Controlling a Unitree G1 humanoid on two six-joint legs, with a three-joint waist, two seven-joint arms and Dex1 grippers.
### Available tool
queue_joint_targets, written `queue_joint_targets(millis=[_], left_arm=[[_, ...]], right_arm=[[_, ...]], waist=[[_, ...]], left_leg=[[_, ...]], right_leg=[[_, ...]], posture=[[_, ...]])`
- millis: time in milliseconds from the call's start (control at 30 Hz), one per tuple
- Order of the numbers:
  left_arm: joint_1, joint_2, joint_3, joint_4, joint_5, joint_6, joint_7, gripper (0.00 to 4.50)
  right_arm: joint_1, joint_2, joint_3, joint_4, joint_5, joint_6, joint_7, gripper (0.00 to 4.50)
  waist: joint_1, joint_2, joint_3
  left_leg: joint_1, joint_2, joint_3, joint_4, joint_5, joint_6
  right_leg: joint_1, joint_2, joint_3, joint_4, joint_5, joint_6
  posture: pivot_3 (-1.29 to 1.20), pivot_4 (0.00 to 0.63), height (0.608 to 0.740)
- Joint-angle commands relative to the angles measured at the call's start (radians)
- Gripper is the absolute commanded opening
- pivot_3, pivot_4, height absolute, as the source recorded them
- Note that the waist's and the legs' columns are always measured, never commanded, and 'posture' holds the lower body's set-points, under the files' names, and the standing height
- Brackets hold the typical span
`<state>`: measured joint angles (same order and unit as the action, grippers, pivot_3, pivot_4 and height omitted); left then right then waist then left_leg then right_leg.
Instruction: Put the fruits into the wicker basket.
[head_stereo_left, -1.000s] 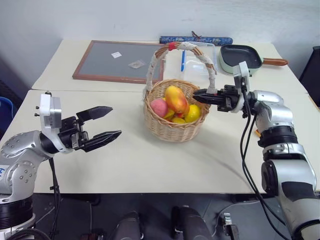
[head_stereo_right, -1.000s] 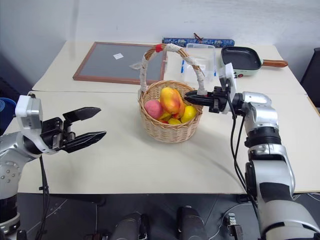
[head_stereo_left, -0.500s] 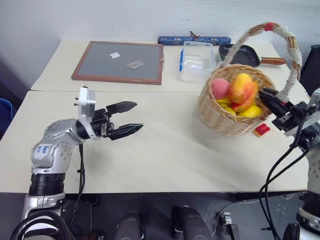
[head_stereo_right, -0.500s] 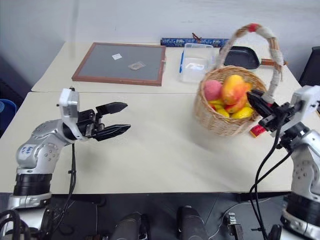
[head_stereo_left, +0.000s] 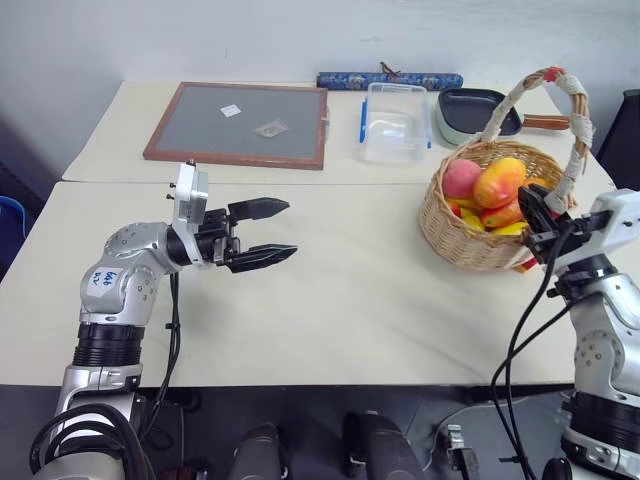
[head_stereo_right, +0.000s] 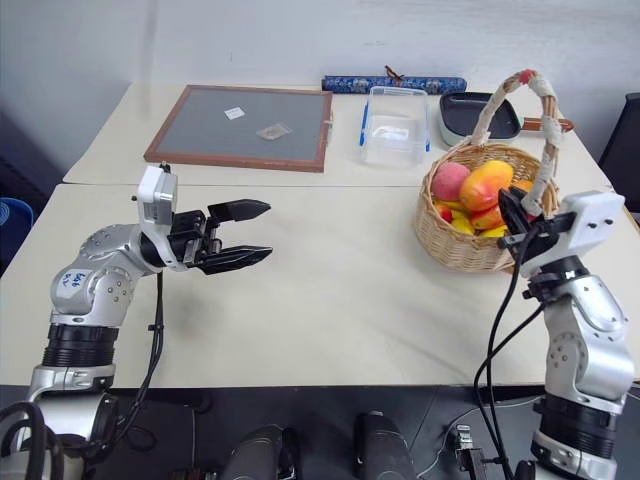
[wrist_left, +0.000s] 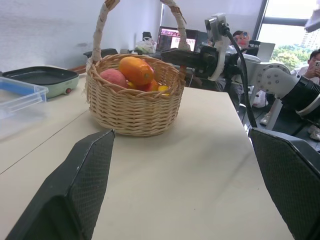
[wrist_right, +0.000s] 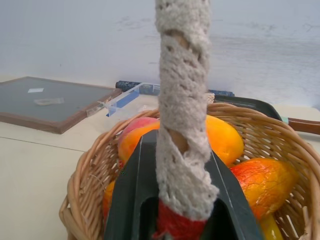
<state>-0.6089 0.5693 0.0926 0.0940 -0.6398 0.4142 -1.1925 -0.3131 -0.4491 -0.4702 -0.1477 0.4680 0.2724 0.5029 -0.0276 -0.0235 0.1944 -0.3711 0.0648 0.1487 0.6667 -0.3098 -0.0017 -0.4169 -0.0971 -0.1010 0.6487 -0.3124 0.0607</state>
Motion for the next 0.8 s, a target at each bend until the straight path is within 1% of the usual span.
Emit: queue_joint_targets(millis=[33,133,233,367,467,600,733,800], left_arm=[[0.012,0.011,0.021,-0.033,-0.004,-0.001,0.005,4.5],[0.025,0.012,0.024,-0.04,-0.003,0.0,0.008,4.5],[0.027,0.01,0.027,-0.045,-0.004,0.0,0.014,4.5],[0.04,0.019,0.033,-0.061,-0.006,0.0,0.021,4.5],[0.059,0.031,0.049,-0.077,-0.01,0.002,0.031,4.5],[0.074,0.034,0.052,-0.09,-0.013,0.002,0.039,4.5],[0.068,0.029,0.047,-0.086,-0.012,0.003,0.04,4.5],[0.059,0.027,0.042,-0.077,-0.009,-0.001,0.035,4.5]], right_arm=[[-0.069,0.004,0.029,-0.035,0.043,-0.045,0.015,0.21],[-0.132,-0.004,0.062,-0.02,0.039,-0.032,0.008,0.21],[-0.128,-0.015,0.071,0.01,0.033,-0.022,0.014,0.21],[-0.077,-0.036,0.07,0.02,0.023,0.004,0.004,0.21],[-0.011,-0.035,0.019,-0.023,0.055,0.032,-0.035,0.21],[0.067,-0.061,-0.008,-0.044,0.056,0.043,-0.035,0.21],[0.076,-0.099,-0.02,-0.002,0.054,0.046,-0.039,0.21],[0.059,-0.124,-0.027,0.033,0.088,0.076,-0.014,0.21]], waist=[[-0.001,0.0,0.0],[-0.006,0.002,0.001],[0.001,0.001,0.001],[0.014,0.001,0.001],[0.015,0.001,0.001],[0.019,0.001,0.001],[0.021,0.001,0.001],[0.022,0.001,0.001]], left_leg=[[0.0,0.0,0.0,0.0,0.0,0.0],[0.0,0.0,0.001,-0.001,0.0,-0.001],[0.0,0.001,-0.001,-0.002,0.001,-0.002],[-0.002,0.0,-0.003,-0.003,0.001,-0.001],[-0.004,0.0,-0.002,-0.003,0.0,0.0],[-0.003,0.0,-0.002,-0.002,0.0,0.0],[-0.003,0.0,-0.002,-0.002,0.001,0.001],[-0.002,-0.001,-0.002,-0.002,0.001,0.002]], right_leg=[[0.0,0.0,0.0,0.0,0.0,0.0],[-0.001,0.0,0.0,0.0,0.0,0.0],[-0.002,0.0,-0.001,0.002,0.0,0.0],[-0.002,0.0,-0.002,0.0,0.0,0.0],[-0.002,0.0,-0.002,-0.003,0.0,0.001],[-0.002,0.0,-0.002,-0.003,0.001,0.002],[-0.001,0.0,-0.001,-0.004,0.001,0.001],[0.0,0.0,-0.001,-0.004,0.001,0.001]], posture=[[0.0,0.15,0.74],[0.0,0.15,0.74],[0.0,0.15,0.74],[0.0,0.15,0.74],[0.0,0.15,0.74],[0.0,0.15,0.74],[0.0,0.15,0.74],[0.0,0.15,0.74]])
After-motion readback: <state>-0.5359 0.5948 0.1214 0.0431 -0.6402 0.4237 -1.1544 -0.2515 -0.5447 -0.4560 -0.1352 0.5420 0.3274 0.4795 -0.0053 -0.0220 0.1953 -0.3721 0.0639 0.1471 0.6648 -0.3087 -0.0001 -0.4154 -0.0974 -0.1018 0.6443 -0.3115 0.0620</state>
